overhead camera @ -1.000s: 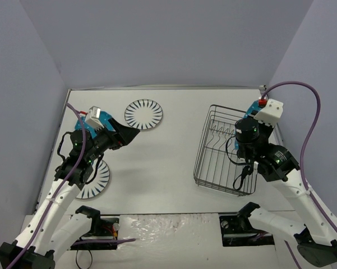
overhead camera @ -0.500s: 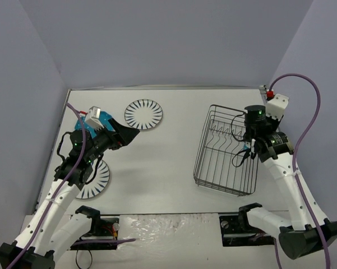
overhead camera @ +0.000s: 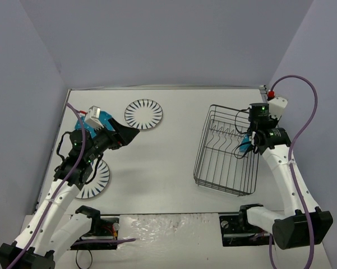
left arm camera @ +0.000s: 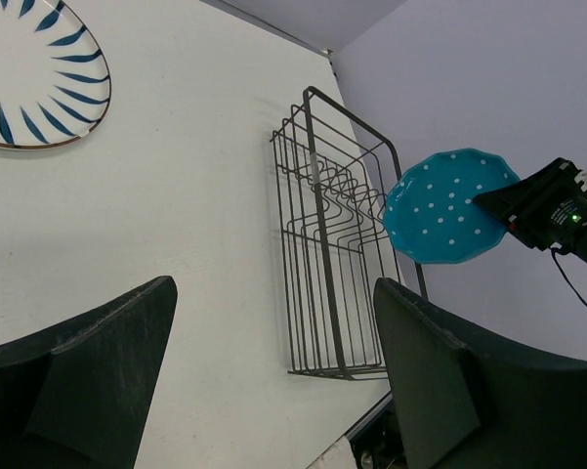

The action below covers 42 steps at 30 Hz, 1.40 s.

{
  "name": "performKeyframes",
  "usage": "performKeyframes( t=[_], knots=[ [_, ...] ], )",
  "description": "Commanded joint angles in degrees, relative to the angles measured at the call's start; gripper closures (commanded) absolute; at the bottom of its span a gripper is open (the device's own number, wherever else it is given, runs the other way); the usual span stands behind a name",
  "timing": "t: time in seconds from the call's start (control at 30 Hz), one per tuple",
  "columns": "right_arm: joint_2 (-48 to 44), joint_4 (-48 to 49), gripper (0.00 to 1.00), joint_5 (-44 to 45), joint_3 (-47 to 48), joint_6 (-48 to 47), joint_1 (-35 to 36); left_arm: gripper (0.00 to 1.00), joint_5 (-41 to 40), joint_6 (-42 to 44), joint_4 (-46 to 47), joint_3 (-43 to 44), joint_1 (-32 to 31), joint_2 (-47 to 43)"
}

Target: Load the plates into the dish rack

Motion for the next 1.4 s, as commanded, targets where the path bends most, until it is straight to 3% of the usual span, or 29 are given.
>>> performKeyframes(
  t=[0.0,0.33,0.73,1.37],
  knots=[
    [-0.47,8.26,1.0,4.15,2.48,-1.38,-0.72,0.22,0.91,0.95,2.37,4.38,0.12,-0.21],
    [0.85,7.75,1.0,6.13,4.34,-3.08,-0.72,0.22,0.82,0.97,1.7,4.54,0.12,-0.21],
    [0.21,8.43,1.0,-1.14,4.42,-3.98,-5.98,0.22,0.91,2.46,-2.28,6.3,0.12,-0.11],
    [2.18,8.83,1.0,-5.12,3.03,-5.65,-5.99,0.22,0.59,2.46,-3.55,6.65,0.12,-0.31]
  ],
)
